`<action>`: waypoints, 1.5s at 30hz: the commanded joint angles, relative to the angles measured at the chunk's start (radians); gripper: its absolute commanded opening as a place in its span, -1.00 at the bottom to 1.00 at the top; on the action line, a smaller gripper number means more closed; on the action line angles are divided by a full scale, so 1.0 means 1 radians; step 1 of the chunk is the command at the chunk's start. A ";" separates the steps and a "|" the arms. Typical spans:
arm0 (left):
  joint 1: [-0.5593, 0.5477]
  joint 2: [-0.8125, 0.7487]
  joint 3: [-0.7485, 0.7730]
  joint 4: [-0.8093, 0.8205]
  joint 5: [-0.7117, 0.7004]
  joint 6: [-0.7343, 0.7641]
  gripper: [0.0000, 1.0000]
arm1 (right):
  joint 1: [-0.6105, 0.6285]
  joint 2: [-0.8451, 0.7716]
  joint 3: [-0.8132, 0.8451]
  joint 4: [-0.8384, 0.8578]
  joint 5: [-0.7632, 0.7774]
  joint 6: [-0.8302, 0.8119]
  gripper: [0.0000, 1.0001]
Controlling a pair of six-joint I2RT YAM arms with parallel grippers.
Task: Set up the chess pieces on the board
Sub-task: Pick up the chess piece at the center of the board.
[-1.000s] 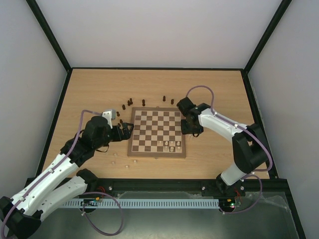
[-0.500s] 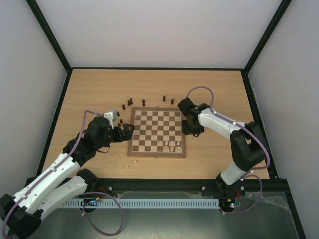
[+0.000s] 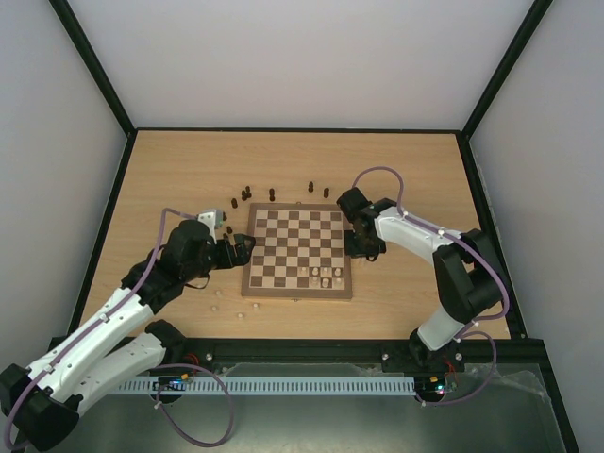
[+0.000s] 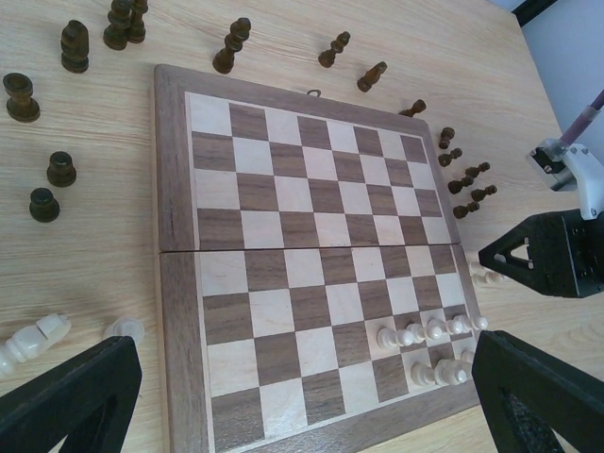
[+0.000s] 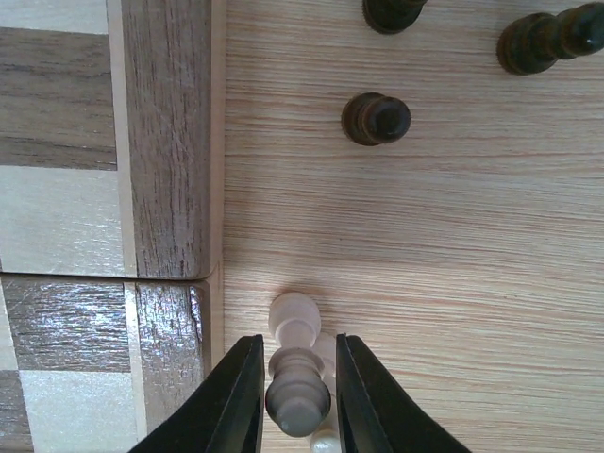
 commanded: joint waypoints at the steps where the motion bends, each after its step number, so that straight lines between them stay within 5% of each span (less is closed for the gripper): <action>1: -0.001 0.005 -0.007 0.016 0.003 -0.006 0.99 | -0.005 0.015 -0.012 -0.021 -0.012 -0.014 -0.61; 34: -0.001 0.011 -0.009 0.031 0.009 -0.016 0.99 | 0.011 -0.172 0.142 -0.182 0.006 0.000 -0.74; 45: -0.001 0.001 -0.035 0.081 0.081 -0.031 0.99 | 0.019 -0.310 0.172 -0.178 -0.130 0.000 -0.74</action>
